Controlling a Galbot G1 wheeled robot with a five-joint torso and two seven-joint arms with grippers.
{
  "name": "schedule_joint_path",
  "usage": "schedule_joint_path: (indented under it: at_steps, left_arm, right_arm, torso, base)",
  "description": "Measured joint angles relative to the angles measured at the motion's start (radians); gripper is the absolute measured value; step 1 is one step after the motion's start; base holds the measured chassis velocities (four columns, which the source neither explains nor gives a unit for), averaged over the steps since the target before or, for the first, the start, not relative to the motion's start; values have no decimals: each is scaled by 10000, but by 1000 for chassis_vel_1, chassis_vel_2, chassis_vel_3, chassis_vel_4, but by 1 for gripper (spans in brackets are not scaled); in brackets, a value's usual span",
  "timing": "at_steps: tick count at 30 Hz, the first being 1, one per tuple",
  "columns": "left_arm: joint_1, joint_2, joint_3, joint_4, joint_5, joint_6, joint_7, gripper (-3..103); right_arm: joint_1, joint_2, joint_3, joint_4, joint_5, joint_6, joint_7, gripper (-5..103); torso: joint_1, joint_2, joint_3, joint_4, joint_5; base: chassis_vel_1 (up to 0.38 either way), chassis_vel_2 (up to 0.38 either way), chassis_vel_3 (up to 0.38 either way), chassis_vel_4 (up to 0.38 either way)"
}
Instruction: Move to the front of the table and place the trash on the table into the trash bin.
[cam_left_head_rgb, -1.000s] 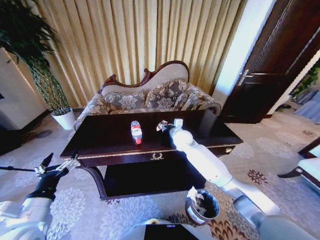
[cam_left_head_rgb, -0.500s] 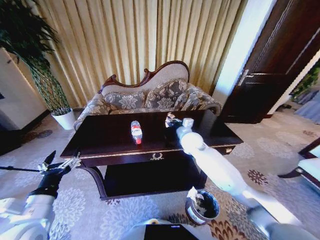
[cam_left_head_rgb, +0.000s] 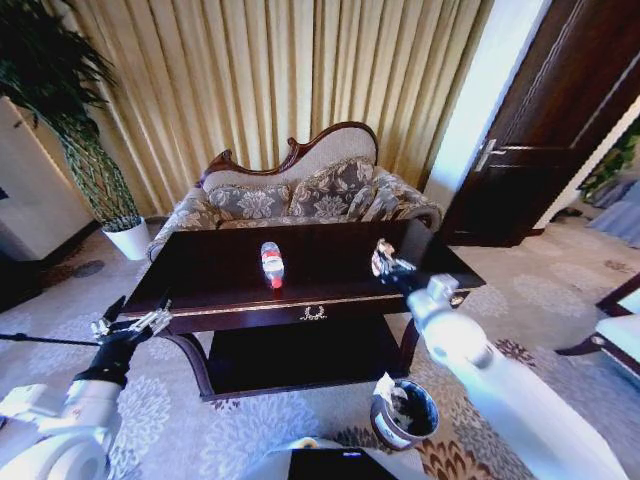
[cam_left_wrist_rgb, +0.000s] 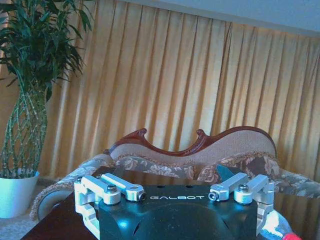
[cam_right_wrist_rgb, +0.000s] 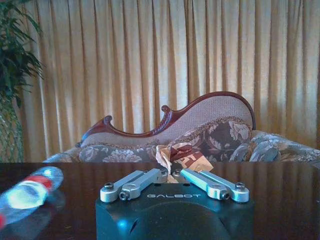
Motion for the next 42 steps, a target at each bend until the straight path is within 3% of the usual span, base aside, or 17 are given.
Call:
schedule_joint_path:
  at_steps: [5,12,32,42]
  left_arm:
    - [-44,75,34,-41,-46,61,-27,100]
    - [123,17,75,-46,-38,62,-6,100]
    - [156,-37,0,-55,-54,43,7,100]
    - [145,-42,22,-56,-22,43,21,100]
  right_arm:
    - [-1570,587,759,778,-535,104,-12,0]
    - [-2395,1137,1065,912,-1036,177,-2,0]
    - [-2637,1287,1335,429,-1219,403,30,0]
    - [-3443,1487,2258,-1269,-1185,481,-228,0]
  torso:
    - [0,0,-1,-5,0]
    - [-1,0,0,-1,0]
    - [1,-1,1,-1,0]
    - [1,-1,1,-3,1]
  base:
    - [0,0,0,0]
    - [0,0,0,0]
    - [0,0,0,0]
    - [0,0,0,0]
